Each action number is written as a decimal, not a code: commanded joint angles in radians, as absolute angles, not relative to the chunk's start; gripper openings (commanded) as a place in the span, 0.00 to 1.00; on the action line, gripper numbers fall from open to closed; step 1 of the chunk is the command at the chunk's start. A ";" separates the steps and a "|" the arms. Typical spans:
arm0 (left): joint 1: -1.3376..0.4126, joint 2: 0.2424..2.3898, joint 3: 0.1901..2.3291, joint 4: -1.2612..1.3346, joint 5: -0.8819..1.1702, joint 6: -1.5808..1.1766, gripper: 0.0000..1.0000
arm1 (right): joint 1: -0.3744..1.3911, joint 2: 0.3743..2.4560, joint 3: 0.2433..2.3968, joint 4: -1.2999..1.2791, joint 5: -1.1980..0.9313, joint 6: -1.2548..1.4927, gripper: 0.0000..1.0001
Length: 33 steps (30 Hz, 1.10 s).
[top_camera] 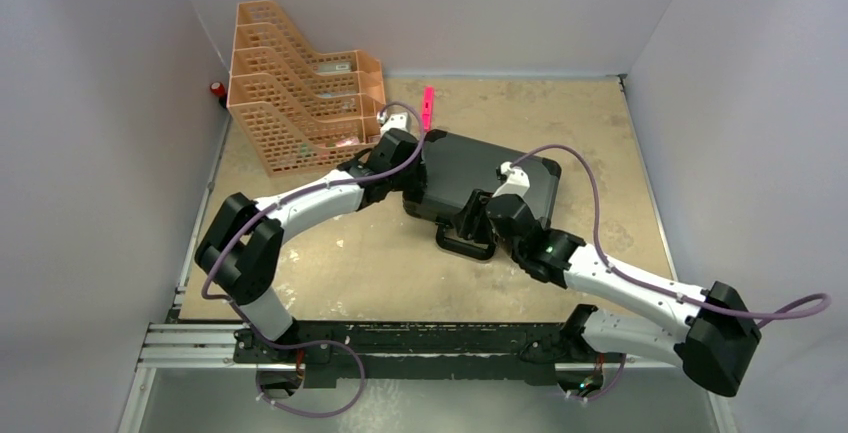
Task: Pack up texas hold em set
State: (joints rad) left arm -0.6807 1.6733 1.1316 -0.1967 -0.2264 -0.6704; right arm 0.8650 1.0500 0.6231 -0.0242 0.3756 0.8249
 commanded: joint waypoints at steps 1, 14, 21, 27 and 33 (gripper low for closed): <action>-0.682 1.679 1.075 -0.292 -0.151 -0.666 0.57 | 0.853 1.073 0.654 -0.094 0.293 0.790 0.52; -0.681 1.701 1.001 -0.287 -0.123 -0.696 0.44 | 0.853 1.250 0.609 -0.013 0.436 0.875 0.14; -0.681 1.705 1.006 -0.288 -0.121 -0.691 0.43 | 0.853 1.320 0.608 -0.013 0.499 0.928 0.10; -0.680 1.711 1.016 -0.293 -0.120 -0.686 0.43 | 0.853 1.380 0.622 0.006 0.517 0.934 0.09; -0.681 1.713 1.019 -0.297 -0.120 -0.684 0.43 | 0.853 1.415 0.622 0.018 0.563 0.944 0.05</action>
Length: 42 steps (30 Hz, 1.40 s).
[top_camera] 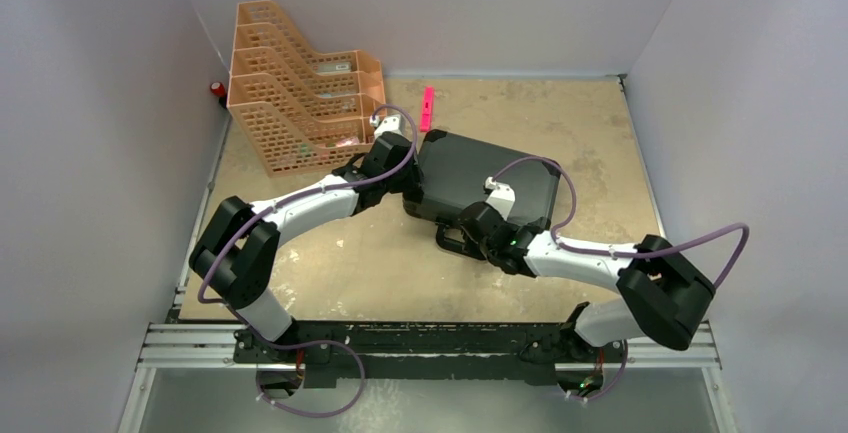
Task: Pack up texas hold em set
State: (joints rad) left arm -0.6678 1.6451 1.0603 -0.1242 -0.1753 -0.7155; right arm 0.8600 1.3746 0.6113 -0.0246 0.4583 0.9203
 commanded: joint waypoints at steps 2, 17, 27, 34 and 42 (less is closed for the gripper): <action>-0.682 1.716 1.019 -0.296 -0.119 -0.683 0.43 | 0.854 1.433 0.624 0.014 0.590 0.946 0.03; -0.682 1.725 1.035 -0.299 -0.109 -0.684 0.42 | 0.889 1.536 0.634 0.017 0.734 1.008 0.00; -0.681 1.642 1.101 -0.354 -0.262 -0.645 0.46 | 0.908 1.219 0.612 0.204 0.400 0.592 0.00; -0.677 1.465 1.133 -0.426 -0.486 -0.600 0.47 | 0.907 1.044 0.728 0.003 0.432 0.578 0.07; -0.677 1.100 1.098 -0.414 -0.633 -0.509 0.56 | 0.903 0.863 0.933 -0.496 0.874 0.795 0.50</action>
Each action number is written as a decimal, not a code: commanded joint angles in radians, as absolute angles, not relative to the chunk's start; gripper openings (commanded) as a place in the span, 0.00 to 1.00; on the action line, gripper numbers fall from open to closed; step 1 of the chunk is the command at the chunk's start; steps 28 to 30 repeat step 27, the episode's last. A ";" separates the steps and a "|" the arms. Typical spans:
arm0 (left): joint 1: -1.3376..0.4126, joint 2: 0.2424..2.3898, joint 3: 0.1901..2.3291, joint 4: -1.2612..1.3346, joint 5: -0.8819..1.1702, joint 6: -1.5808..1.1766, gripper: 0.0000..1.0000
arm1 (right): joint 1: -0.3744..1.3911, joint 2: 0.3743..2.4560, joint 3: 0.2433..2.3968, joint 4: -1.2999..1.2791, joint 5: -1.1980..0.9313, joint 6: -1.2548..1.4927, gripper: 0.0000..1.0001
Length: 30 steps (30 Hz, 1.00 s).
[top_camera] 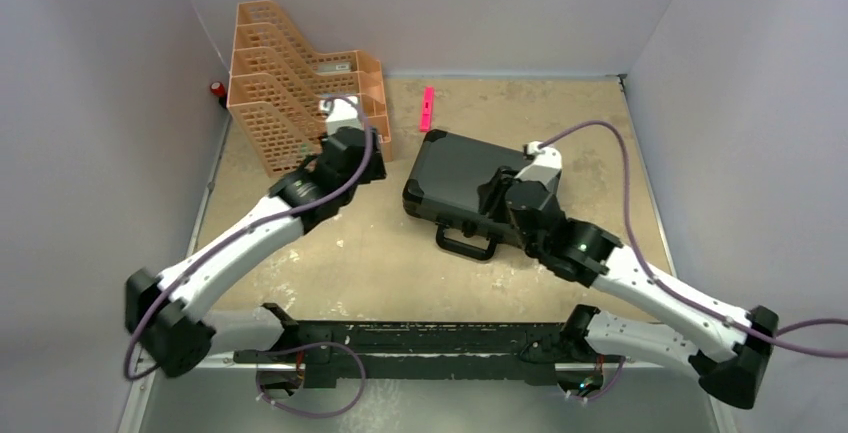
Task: Pack up texas hold em set
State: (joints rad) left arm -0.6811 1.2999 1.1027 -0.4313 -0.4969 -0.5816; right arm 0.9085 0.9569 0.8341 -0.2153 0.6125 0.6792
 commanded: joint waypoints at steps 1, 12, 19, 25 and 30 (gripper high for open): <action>-0.678 1.054 1.091 -0.410 -0.648 -0.494 0.60 | 0.903 0.837 0.951 -0.550 0.918 0.820 0.54; -0.678 0.704 1.118 -0.501 -0.852 -0.408 0.75 | 0.904 0.574 1.127 -0.843 1.098 0.857 0.91; -0.677 0.623 1.208 -0.541 -0.887 -0.346 0.78 | 0.904 0.509 1.196 -0.821 1.130 0.786 0.99; -0.677 0.577 1.212 -0.516 -0.884 -0.315 0.79 | 0.904 0.484 1.193 -0.792 1.141 0.781 0.98; -0.678 0.577 1.210 -0.523 -0.896 -0.320 0.80 | 0.904 0.480 1.184 -0.781 1.138 0.781 0.98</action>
